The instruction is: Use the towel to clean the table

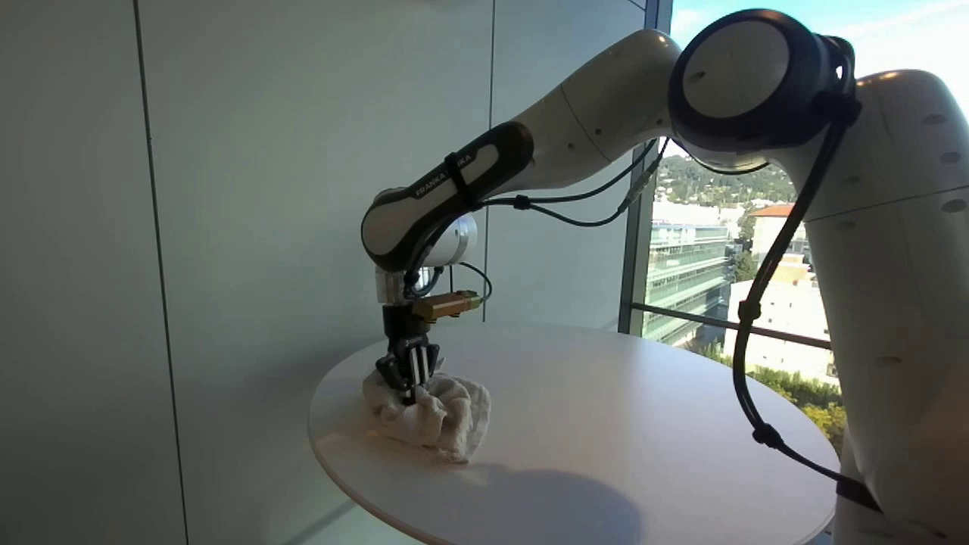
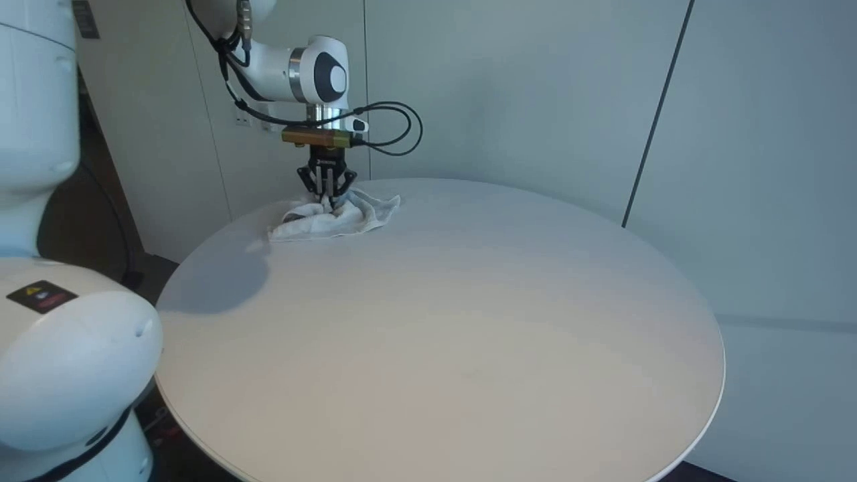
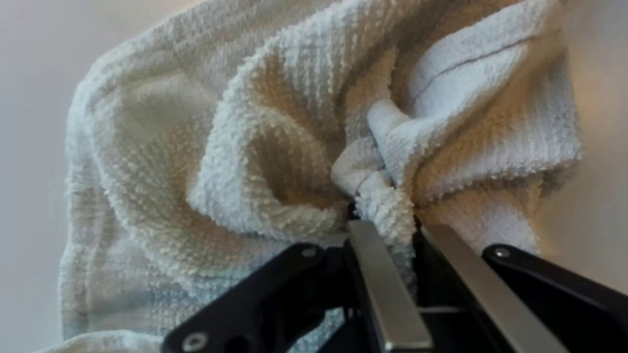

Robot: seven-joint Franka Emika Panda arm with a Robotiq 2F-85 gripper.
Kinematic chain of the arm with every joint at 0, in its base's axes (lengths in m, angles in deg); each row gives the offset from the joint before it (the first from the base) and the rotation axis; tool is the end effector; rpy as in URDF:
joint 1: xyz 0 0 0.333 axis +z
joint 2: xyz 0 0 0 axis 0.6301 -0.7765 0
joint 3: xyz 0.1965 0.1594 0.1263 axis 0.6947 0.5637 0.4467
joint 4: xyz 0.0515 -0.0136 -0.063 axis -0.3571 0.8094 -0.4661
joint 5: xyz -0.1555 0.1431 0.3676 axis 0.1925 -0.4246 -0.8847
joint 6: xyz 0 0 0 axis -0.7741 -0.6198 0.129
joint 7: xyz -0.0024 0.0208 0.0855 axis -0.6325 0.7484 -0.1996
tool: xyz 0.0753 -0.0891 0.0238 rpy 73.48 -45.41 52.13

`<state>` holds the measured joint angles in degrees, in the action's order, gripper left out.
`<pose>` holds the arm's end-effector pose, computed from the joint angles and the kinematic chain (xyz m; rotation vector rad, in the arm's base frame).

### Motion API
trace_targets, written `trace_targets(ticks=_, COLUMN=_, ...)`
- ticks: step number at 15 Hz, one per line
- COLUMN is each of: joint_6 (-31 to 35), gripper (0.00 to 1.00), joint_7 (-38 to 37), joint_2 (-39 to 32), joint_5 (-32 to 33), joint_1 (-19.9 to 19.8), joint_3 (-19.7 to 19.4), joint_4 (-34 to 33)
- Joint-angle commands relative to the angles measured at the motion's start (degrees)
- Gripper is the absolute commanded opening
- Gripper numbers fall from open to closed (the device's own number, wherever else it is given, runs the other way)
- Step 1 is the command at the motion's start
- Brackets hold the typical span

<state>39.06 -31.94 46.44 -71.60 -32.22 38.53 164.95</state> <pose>0.6108 0.1472 0.2995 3.0891 0.5042 -0.2211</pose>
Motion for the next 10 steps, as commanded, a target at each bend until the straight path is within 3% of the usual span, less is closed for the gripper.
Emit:
trace_targets(ticks=1, joint_6=-2.6, gripper=0.09, joint_7=2.0, joint_2=-3.6, joint_5=-2.7, joint_1=-2.5, joint_3=-1.5, joint_4=-4.7)
trace_targets(ticks=7, joint_6=2.5, gripper=0.09, joint_7=-7.3, joint_2=1.5, joint_5=-3.3, joint_1=-5.3, joint_3=-6.1, joint_4=6.4)
trace_targets(ticks=10, joint_6=6.0, gripper=0.09, joint_7=-11.2, joint_2=5.9, joint_5=-7.6, joint_1=-6.9, joint_3=-7.4, joint_4=14.1)
